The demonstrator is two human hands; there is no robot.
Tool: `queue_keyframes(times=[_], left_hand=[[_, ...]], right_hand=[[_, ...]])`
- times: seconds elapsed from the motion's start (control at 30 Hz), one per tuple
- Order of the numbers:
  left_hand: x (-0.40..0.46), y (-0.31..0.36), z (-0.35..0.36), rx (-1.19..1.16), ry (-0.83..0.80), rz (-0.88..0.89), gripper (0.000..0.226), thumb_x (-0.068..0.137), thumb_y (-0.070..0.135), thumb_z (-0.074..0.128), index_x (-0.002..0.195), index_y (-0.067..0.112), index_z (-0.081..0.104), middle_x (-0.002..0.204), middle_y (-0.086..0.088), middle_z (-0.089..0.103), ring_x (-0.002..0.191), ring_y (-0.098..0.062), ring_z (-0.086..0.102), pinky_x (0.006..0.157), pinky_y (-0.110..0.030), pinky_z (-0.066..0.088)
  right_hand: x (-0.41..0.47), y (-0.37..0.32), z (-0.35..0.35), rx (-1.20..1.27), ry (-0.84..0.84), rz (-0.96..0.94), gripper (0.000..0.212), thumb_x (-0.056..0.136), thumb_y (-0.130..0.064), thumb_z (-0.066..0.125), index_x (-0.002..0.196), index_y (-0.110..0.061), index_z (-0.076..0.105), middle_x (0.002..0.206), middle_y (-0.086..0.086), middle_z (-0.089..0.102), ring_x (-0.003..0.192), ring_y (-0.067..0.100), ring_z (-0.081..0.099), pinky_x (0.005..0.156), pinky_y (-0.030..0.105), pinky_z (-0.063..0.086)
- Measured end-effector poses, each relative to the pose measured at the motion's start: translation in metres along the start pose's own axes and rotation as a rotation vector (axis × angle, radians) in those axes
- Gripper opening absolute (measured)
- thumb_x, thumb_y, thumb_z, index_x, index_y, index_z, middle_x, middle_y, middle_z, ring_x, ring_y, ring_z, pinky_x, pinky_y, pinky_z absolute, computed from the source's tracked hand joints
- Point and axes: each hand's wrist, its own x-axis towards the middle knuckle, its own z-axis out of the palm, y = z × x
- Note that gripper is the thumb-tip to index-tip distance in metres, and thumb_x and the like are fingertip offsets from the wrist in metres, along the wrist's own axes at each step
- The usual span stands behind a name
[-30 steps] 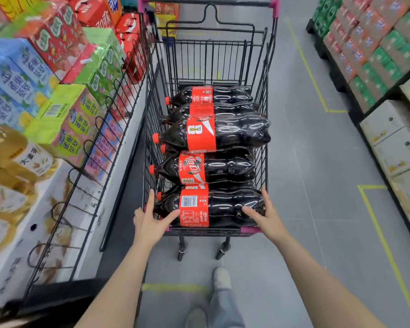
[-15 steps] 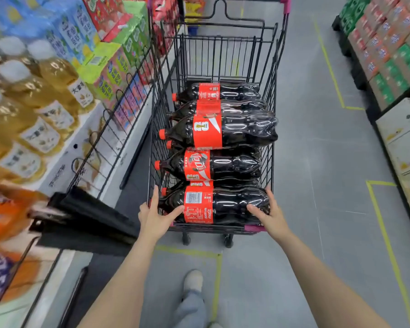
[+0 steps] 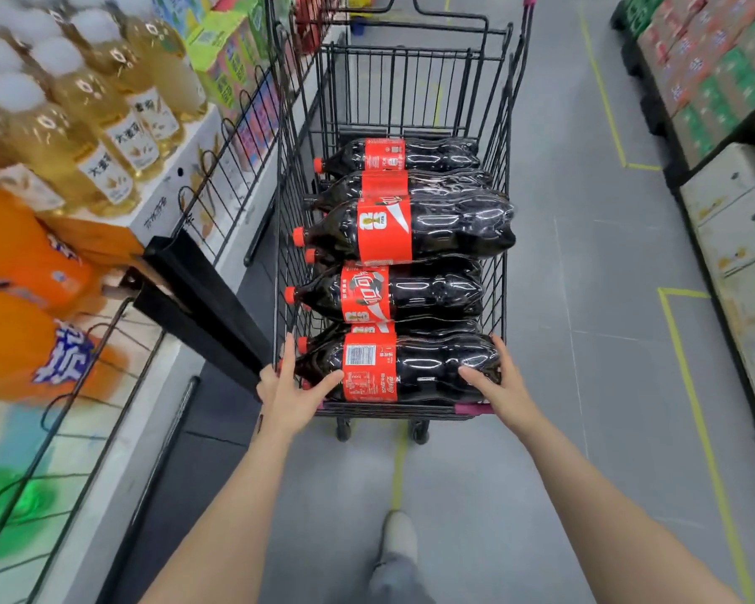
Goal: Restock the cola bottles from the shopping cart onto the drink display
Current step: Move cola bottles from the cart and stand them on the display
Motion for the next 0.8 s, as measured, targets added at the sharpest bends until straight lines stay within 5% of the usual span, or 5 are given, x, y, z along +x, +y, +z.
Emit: queue_keyframes(times=[0.17,0.27,0.67,0.73,0.8], left_hand=[[-0.045,-0.038,-0.011,-0.022,0.006,0.027,0.1,0.068,0.066,0.068,0.142,0.057,0.002,0.142,-0.015,0.021,0.135,-0.03,0.013,0.111,-0.045,0.018],[-0.073,-0.061,-0.022,-0.007,-0.009,0.039,0.099,0.069,0.064,0.068,0.143,0.055,0.003,0.147,-0.017,0.015,0.138,-0.033,0.009,0.111,-0.049,0.017],[-0.157,-0.15,-0.058,0.053,-0.044,0.03,0.102,0.06,0.072,0.062,0.142,0.056,0.004,0.149,-0.017,0.011,0.139,-0.034,0.004,0.11,-0.055,0.018],[-0.166,-0.157,-0.062,0.062,-0.044,0.036,0.1,0.065,0.069,0.065,0.143,0.055,0.004,0.15,-0.017,0.01,0.139,-0.035,0.004,0.11,-0.055,0.018],[-0.173,-0.163,-0.065,0.076,-0.048,0.03,0.099,0.069,0.066,0.068,0.143,0.054,0.003,0.15,-0.017,0.009,0.139,-0.036,0.004,0.11,-0.056,0.018]], right_hand=[[-0.062,0.014,0.025,0.083,0.019,-0.033,0.102,0.062,-0.057,0.077,0.145,-0.04,0.022,0.143,-0.003,0.043,0.128,0.015,0.047,0.109,0.045,0.038],[-0.099,0.029,0.041,0.106,0.013,-0.021,0.1,0.055,-0.066,0.079,0.138,-0.055,0.024,0.141,-0.009,0.044,0.127,0.014,0.048,0.105,0.049,0.04],[-0.21,0.086,0.094,0.112,0.03,0.012,0.106,0.056,-0.069,0.076,0.142,-0.05,0.018,0.144,-0.009,0.04,0.131,0.011,0.043,0.108,0.046,0.039],[-0.222,0.09,0.099,0.16,0.031,0.035,0.099,0.063,-0.059,0.078,0.142,-0.052,0.018,0.143,-0.005,0.039,0.127,0.016,0.047,0.093,0.046,0.051],[-0.235,0.091,0.104,0.215,0.031,0.05,0.099,0.066,-0.052,0.078,0.145,-0.046,0.018,0.142,-0.002,0.039,0.123,0.02,0.051,0.072,0.032,0.058]])
